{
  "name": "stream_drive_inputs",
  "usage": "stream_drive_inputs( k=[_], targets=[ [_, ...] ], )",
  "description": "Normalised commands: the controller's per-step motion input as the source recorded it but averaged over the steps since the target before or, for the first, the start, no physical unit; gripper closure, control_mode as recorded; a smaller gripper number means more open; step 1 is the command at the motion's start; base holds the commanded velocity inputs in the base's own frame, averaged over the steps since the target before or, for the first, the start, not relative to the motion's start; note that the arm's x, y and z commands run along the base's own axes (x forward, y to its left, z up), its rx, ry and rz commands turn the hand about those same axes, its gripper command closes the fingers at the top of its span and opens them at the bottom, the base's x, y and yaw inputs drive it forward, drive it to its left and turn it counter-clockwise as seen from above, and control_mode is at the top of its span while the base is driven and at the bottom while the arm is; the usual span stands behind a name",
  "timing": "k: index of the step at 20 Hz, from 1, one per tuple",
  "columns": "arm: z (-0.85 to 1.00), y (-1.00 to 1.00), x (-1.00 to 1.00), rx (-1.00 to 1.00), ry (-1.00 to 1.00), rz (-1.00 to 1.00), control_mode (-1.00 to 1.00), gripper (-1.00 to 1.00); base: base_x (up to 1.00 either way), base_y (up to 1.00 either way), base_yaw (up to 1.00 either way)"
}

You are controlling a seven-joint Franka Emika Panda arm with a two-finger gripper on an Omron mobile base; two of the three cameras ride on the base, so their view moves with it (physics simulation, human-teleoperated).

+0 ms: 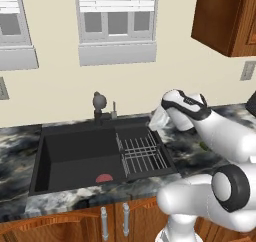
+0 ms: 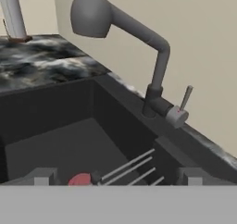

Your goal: Turn on the sink faucet. Then move the avocado from the counter to the sink. Turn off the sink. Move the vegetable from the sink to the pot next to the stove. Finally move the pot to the rear left burner.

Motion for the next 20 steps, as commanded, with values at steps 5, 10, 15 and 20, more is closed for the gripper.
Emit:
stream_drive_inputs(
  k=[5, 10, 15, 20],
  targets=[
    [-0.13, 0.23, 0.36, 0.0, -0.03, 0.05, -1.0, -1.0, 0.0, 0.0, 0.0],
    [-0.13, 0.21, 0.34, 0.01, -0.1, 0.04, -1.0, -1.0, 0.0, 0.0, 0.0],
    [-0.03, 0.18, 0.34, 0.03, -0.09, 0.05, -1.0, -1.0, 0.0, 0.0, 0.0],
    [0.0, 0.14, 0.36, 0.03, -0.01, 0.05, -1.0, -1.0, 0.0, 0.0, 0.0]
  ],
)
